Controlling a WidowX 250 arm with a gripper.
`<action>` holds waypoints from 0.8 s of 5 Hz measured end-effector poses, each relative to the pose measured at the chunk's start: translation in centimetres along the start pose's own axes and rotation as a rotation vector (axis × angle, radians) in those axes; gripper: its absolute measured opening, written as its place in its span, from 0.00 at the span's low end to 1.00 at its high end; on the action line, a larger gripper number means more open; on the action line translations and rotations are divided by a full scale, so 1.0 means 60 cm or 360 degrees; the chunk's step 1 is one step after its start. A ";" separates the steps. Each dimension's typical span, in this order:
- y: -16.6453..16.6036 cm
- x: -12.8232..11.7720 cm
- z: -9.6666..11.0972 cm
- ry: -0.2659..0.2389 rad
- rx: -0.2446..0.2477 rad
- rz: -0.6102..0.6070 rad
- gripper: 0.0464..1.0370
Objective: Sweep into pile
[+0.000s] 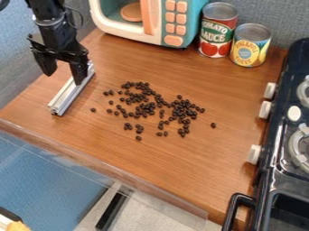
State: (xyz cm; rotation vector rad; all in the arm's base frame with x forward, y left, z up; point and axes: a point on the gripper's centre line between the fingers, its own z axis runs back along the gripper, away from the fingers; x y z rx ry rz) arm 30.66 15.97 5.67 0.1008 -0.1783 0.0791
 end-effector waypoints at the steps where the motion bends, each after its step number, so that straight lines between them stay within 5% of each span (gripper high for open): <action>1: 0.003 -0.003 -0.012 -0.0003 0.0033 0.0002 0.96; 4: 0.007 -0.011 -0.060 0.0042 0.0095 0.0041 0.93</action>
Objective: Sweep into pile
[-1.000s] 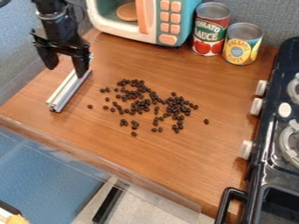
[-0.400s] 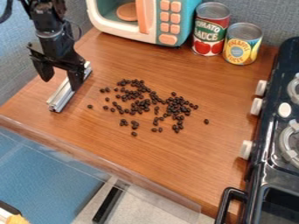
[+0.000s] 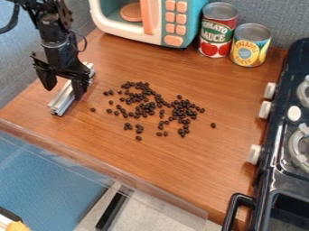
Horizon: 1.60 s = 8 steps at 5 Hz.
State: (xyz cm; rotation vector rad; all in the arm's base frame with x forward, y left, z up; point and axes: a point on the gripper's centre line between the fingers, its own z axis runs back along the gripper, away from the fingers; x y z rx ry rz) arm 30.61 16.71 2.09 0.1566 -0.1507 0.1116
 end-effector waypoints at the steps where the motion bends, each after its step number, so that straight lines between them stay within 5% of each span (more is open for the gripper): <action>1: 0.000 0.002 0.000 -0.0012 0.0002 -0.0013 0.62; 2: -0.001 0.005 0.000 -0.0028 -0.0001 -0.0015 0.34; 6: -0.022 0.005 -0.003 -0.0033 0.0009 -0.0032 0.32; 8: -0.064 -0.006 0.002 0.0029 -0.0077 -0.0017 0.32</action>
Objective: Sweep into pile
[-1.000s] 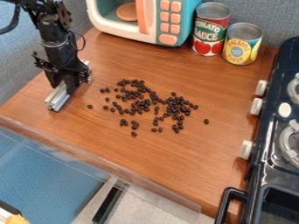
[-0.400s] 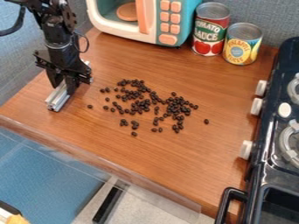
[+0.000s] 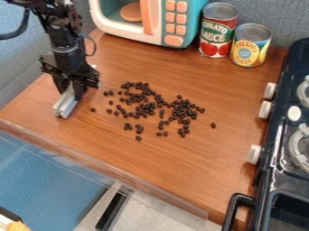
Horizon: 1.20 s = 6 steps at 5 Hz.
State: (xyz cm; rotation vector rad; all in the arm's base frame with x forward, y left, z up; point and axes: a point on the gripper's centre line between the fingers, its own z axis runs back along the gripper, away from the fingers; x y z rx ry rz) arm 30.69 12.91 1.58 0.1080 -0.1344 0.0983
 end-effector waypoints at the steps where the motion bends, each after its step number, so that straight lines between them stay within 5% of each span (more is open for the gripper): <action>1: -0.022 0.000 0.002 0.0026 -0.0029 0.0012 0.32; 6: -0.100 0.005 0.006 -0.0102 0.0012 -0.0013 0.32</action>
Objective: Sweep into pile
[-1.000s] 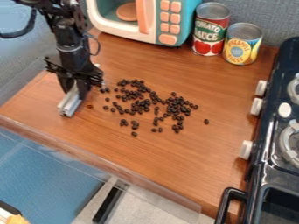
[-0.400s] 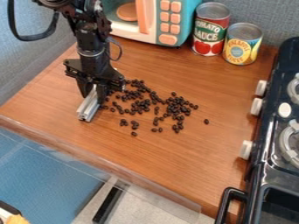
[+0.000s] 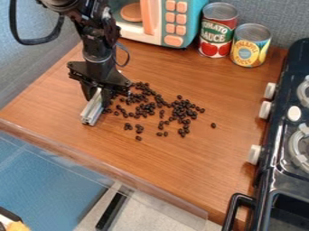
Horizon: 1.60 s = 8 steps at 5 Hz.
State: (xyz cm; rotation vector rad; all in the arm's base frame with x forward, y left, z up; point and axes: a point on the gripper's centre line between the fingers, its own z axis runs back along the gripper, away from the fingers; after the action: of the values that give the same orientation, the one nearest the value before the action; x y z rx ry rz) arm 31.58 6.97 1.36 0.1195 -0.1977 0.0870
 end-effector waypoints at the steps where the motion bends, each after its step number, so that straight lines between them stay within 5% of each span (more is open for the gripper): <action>1: -0.021 0.002 0.002 -0.0029 -0.0008 -0.0004 0.32; 8: -0.143 0.014 0.020 0.0025 -0.0174 -0.0037 0.32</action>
State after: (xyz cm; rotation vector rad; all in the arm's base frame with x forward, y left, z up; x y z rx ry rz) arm 33.03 -1.63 1.73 0.0120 -0.1849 0.0537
